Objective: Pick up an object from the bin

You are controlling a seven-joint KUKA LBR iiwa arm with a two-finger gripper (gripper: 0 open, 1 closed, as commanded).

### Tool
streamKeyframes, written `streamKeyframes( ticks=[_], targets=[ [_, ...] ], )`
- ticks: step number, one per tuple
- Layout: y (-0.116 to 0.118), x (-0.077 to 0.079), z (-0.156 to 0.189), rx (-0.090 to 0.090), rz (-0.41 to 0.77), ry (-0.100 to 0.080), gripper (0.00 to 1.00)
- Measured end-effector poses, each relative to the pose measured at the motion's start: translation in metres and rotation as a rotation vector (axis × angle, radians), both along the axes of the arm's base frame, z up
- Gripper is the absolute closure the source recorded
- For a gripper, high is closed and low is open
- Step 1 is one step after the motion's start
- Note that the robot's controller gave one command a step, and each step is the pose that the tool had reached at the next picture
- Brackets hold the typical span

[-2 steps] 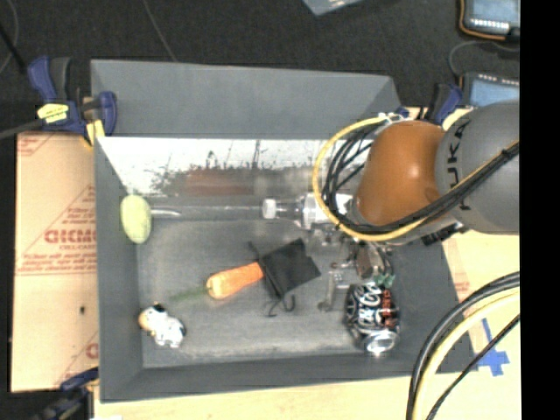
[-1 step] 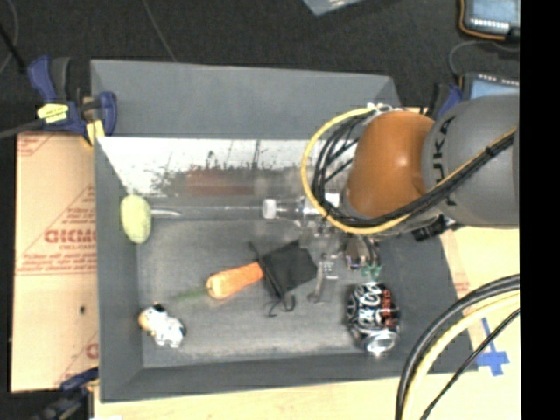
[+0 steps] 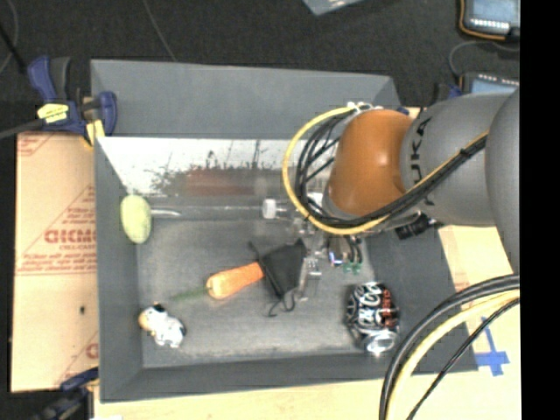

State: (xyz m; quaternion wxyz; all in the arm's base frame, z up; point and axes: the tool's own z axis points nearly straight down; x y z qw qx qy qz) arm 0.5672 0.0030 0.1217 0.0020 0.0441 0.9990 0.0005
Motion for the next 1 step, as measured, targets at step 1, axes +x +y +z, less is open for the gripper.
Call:
streamKeyframes(
  ticks=[1],
  targets=[
    [0.0143,0.0034,-0.0300,-0.003,0.188,-0.003,0.00]
  ],
)
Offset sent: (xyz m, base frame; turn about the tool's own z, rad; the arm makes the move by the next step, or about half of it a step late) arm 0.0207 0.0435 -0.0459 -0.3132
